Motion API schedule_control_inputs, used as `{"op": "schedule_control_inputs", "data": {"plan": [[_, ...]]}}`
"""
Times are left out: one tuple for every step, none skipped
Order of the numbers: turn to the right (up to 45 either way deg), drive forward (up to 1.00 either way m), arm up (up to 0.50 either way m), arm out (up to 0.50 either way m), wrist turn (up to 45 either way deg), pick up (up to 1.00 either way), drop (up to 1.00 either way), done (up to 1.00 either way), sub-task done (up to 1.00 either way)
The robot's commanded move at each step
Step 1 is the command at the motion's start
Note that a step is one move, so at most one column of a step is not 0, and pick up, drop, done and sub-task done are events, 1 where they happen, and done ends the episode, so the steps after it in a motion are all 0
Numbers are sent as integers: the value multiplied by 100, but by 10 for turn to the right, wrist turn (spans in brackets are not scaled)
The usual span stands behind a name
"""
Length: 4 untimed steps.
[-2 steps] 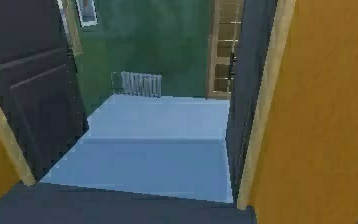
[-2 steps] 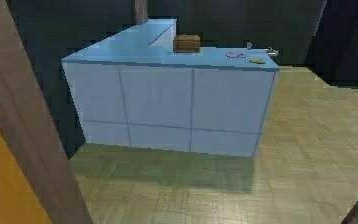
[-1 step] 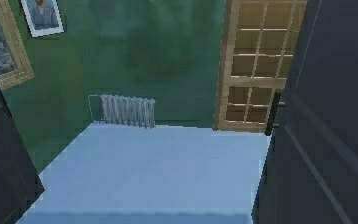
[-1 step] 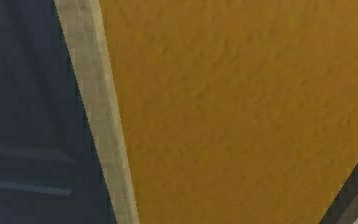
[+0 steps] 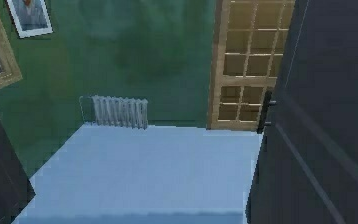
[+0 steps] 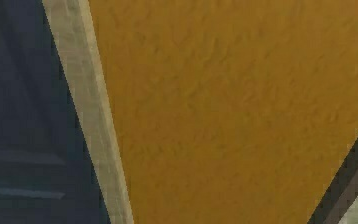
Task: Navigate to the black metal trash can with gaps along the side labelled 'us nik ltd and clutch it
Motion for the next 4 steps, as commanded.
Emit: {"op": "schedule_control_inputs", "data": {"plan": [[-450, 0, 0, 0, 0, 0, 0, 0, 0], [-450, 0, 0, 0, 0, 0, 0, 0, 0], [-450, 0, 0, 0, 0, 0, 0, 0, 0], [-90, 0, 0, 0, 0, 0, 0, 0, 0]]}}
